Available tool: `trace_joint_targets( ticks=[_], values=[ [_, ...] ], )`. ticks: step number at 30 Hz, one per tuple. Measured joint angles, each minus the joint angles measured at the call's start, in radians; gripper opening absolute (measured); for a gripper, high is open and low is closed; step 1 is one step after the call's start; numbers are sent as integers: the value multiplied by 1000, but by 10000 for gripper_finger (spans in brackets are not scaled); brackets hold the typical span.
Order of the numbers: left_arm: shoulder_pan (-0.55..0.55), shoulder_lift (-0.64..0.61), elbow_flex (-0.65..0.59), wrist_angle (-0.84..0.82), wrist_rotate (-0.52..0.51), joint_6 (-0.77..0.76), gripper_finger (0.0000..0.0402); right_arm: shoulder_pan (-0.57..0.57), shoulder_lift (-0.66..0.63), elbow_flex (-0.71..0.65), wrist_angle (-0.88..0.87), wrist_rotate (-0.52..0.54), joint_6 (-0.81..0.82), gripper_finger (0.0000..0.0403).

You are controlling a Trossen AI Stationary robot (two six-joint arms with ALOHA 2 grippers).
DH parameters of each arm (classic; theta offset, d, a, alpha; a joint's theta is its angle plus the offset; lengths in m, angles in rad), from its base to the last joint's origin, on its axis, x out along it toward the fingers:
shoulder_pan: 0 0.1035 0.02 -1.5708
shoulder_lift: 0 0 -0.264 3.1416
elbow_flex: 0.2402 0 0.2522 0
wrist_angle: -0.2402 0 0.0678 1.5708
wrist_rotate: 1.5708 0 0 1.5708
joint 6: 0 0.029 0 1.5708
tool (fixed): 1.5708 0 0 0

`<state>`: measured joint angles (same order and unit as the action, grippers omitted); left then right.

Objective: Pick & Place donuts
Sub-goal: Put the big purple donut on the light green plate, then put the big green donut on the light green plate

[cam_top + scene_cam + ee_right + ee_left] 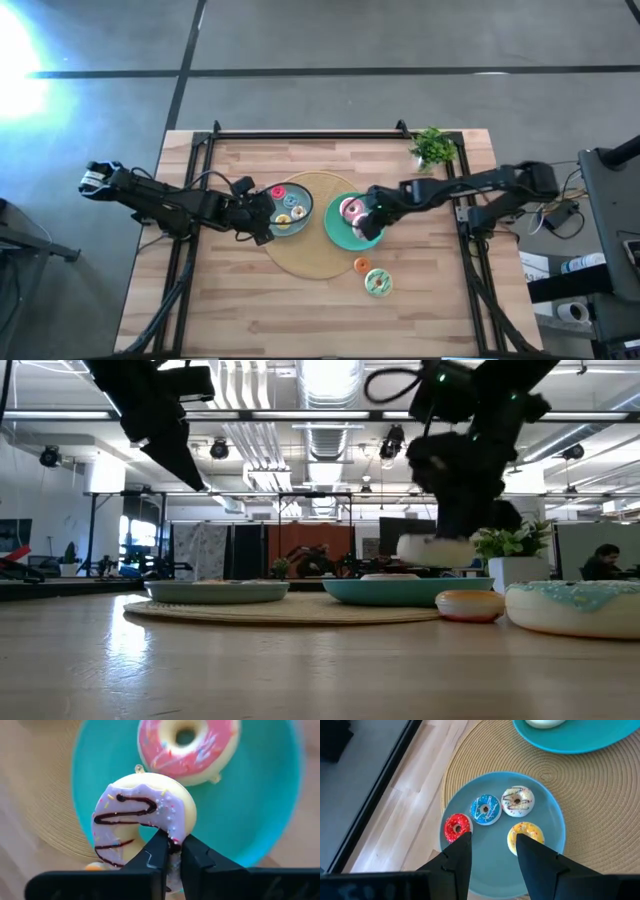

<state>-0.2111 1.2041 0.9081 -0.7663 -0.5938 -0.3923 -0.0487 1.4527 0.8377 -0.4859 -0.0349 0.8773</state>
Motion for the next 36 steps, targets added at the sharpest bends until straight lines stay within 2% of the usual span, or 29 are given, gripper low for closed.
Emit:
trace_joint_targets(
  ticks=[4,9,13,19,23,27,30,36],
  values=[
    [0,0,0,-1,10,-7,129,4,103,25,1,-13,-20,47],
    [0,0,0,-1,30,-19,129,2,168,90,-40,-13,-50,100],
    [-2,0,0,-1,31,-26,129,4,187,150,-169,27,-90,150],
    [-5,0,0,-1,31,-27,129,7,147,211,-236,91,-161,208],
    [-16,0,0,-10,33,-27,129,39,76,242,-290,99,-215,222],
    [-27,0,-6,-12,33,-25,129,98,7,175,-313,-52,-245,223],
    [-29,0,-21,-12,33,-26,129,164,-25,89,-286,-137,-155,224],
    [-31,0,-47,-3,35,-29,129,278,-18,-20,-105,-149,7,224]
  ],
)
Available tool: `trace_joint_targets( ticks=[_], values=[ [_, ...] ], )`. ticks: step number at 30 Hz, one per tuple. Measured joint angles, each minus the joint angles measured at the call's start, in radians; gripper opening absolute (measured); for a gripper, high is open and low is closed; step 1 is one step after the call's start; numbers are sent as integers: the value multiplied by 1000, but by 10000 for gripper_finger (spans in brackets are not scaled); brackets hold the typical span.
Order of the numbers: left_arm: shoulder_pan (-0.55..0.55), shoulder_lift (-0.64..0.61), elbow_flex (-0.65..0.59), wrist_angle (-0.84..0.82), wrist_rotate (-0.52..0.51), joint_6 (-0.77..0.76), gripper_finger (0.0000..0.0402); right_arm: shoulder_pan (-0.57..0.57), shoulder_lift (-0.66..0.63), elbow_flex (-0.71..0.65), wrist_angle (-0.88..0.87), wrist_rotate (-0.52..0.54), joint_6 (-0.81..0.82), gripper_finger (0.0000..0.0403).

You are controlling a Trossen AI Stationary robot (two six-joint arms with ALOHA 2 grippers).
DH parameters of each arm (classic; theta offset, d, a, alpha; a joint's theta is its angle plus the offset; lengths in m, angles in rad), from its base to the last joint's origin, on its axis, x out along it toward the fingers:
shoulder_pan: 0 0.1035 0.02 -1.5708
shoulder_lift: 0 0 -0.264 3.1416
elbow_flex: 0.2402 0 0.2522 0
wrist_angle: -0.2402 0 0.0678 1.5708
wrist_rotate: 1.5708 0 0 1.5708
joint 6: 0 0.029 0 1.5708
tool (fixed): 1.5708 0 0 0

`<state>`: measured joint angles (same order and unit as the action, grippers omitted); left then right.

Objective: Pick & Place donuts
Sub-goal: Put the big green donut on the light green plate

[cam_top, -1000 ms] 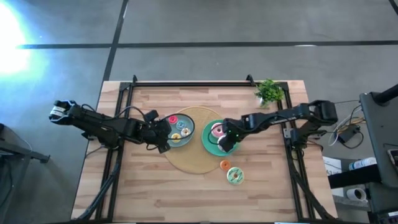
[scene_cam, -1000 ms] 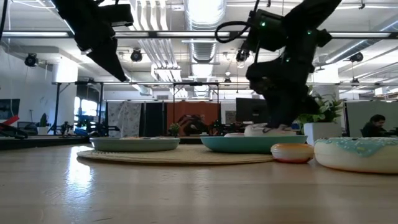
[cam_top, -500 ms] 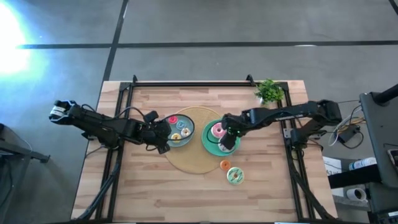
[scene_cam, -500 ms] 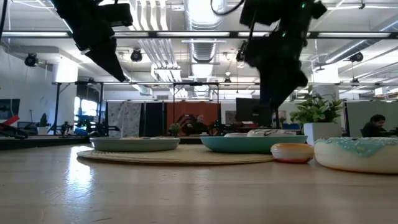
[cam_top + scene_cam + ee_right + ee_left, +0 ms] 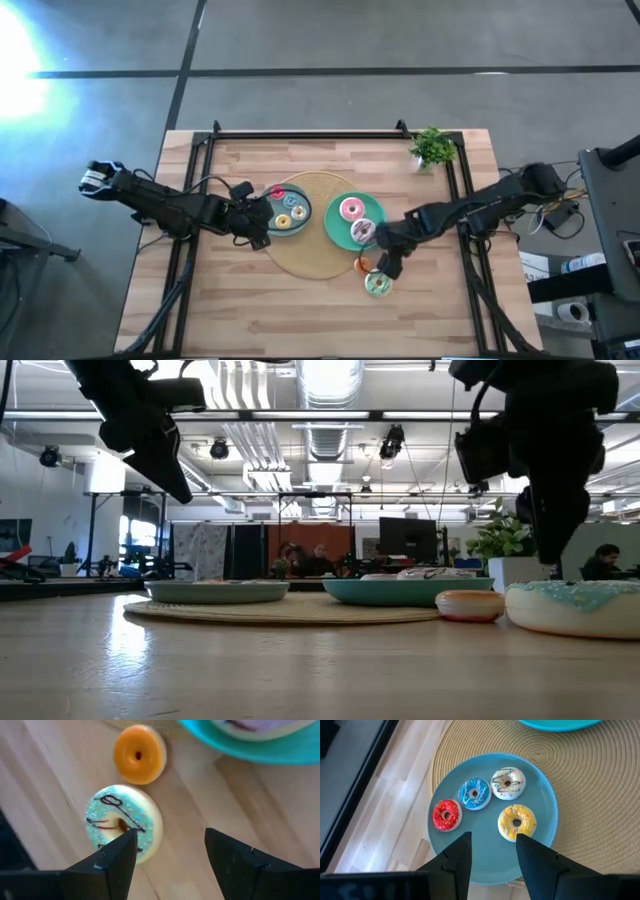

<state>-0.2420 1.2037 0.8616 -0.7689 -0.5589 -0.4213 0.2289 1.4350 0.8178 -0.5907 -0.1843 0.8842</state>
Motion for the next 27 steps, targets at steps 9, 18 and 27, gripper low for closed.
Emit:
trace_joint_targets(
  ticks=[9,18,27],
  values=[
    [0,0,0,2,0,9,129,61,103,-21,109,0,29,224],
    [0,0,0,2,0,9,129,61,216,-16,191,-84,54,222],
    [0,0,0,2,-2,10,129,47,204,-8,186,-110,88,91]
  ],
)
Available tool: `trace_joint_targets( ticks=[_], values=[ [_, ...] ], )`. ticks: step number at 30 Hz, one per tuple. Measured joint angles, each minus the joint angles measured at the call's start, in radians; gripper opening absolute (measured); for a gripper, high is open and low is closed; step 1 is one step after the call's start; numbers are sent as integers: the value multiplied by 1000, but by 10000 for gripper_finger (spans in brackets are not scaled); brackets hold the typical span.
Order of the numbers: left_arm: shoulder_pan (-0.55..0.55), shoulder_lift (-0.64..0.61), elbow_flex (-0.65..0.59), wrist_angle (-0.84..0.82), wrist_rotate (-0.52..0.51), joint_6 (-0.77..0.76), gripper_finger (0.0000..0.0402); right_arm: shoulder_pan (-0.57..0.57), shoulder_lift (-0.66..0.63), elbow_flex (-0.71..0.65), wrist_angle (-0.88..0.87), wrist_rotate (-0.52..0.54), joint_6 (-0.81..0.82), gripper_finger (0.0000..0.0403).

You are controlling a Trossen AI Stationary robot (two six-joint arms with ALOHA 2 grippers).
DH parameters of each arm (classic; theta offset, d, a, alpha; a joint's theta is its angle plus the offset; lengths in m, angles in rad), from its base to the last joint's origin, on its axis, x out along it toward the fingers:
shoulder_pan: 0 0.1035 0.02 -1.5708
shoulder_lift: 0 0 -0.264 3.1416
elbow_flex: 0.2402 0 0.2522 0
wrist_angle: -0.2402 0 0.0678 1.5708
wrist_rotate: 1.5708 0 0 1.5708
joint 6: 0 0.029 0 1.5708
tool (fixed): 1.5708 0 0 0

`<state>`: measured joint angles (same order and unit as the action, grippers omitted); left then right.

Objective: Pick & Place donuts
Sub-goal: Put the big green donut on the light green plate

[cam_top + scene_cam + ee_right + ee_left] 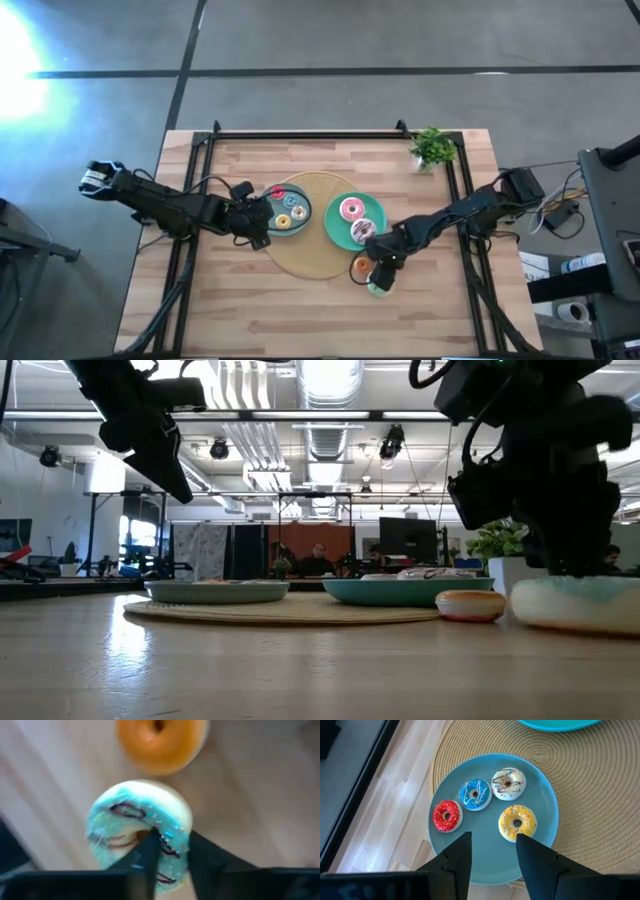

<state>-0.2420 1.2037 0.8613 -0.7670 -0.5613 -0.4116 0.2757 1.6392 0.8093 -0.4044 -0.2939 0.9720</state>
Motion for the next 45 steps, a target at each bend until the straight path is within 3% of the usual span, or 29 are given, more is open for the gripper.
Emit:
trace_joint_targets(
  ticks=[3,8,13,19,24,29,45],
  values=[
    [0,0,0,0,-11,1,129,-13,-10,17,-10,-72,-27,27],
    [0,0,0,0,-17,1,129,-52,-43,95,-4,-111,-75,16],
    [0,0,0,9,-23,2,129,-176,-38,226,16,46,-161,14],
    [0,0,0,17,-25,17,129,-327,118,355,25,65,-235,14],
    [0,0,0,14,-26,8,129,-354,245,458,-29,106,-339,13],
    [0,0,0,6,-27,-6,129,-362,294,535,-156,223,-427,13],
    [0,0,0,4,-27,-7,129,-395,222,490,-196,306,-503,13]
  ],
)
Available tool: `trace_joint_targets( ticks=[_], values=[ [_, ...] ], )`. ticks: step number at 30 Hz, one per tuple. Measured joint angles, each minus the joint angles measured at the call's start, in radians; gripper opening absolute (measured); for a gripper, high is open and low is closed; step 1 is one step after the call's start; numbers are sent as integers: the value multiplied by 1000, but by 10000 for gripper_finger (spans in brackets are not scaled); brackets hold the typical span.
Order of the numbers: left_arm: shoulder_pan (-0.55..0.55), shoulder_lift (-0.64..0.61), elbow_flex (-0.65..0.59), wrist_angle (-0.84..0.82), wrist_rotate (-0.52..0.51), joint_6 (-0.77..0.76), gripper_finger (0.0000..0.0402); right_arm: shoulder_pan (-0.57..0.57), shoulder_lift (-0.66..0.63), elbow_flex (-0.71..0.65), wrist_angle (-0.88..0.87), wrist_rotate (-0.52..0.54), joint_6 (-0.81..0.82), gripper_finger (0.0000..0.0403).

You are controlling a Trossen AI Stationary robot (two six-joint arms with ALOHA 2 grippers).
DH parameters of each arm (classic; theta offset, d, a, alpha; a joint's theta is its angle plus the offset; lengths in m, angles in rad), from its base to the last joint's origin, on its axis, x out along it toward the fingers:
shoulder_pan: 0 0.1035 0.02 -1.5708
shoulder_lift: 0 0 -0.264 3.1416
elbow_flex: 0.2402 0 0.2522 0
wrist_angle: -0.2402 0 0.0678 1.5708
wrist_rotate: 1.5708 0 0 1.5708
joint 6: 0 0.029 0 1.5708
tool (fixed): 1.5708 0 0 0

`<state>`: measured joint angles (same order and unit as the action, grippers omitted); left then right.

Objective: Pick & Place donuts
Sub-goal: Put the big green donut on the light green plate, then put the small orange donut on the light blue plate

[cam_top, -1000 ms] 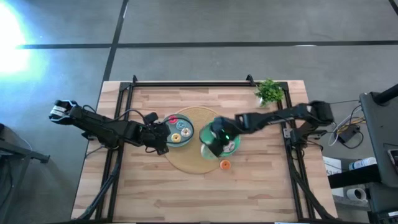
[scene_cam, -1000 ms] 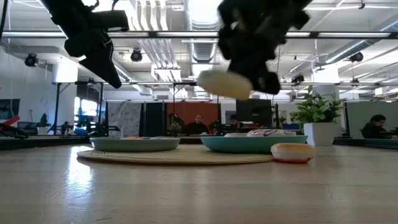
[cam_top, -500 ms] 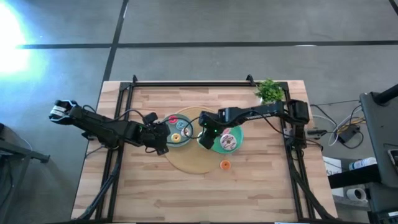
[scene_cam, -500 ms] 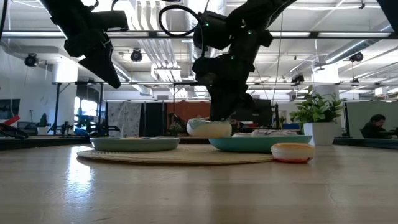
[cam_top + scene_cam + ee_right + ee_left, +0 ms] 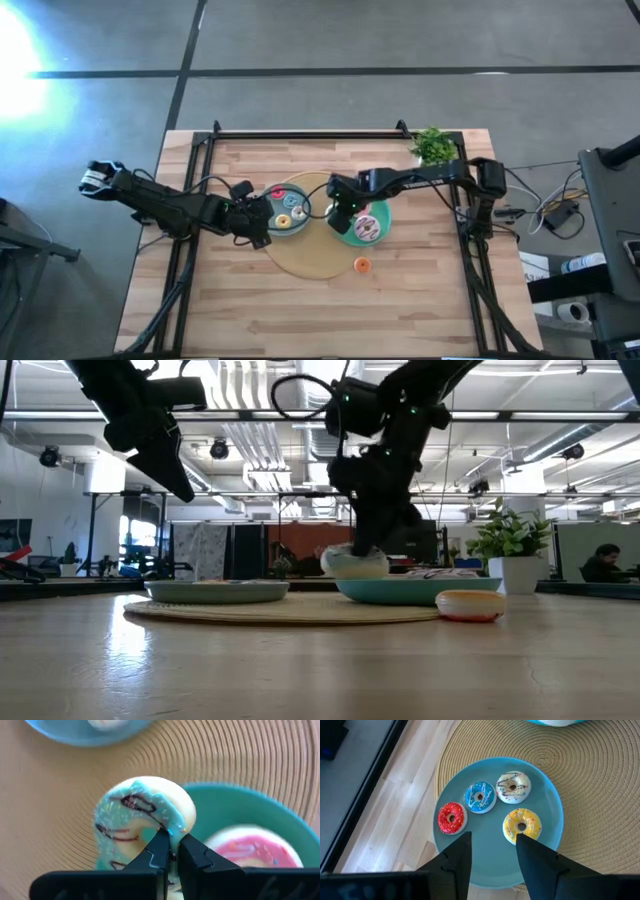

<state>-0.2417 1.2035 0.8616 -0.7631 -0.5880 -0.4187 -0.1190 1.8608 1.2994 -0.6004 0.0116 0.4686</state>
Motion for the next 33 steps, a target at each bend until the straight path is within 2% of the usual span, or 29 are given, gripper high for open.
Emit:
trace_joint_targets(
  ticks=[5,14,18,26,30,33],
  values=[
    [0,0,0,0,0,0,129,-3,1,-35,2,-16,-5,30],
    [0,0,0,1,0,-1,129,-2,0,-43,-93,-37,-27,144],
    [0,0,0,1,0,-3,129,-1,-22,-25,-101,-4,-34,177],
    [0,0,0,0,0,-21,129,17,-143,-15,-196,36,-55,194],
    [0,0,0,0,1,-26,129,96,-223,-45,-208,34,-65,194],
    [0,0,0,0,1,-26,129,171,-250,-92,-197,-25,-42,194]
  ],
)
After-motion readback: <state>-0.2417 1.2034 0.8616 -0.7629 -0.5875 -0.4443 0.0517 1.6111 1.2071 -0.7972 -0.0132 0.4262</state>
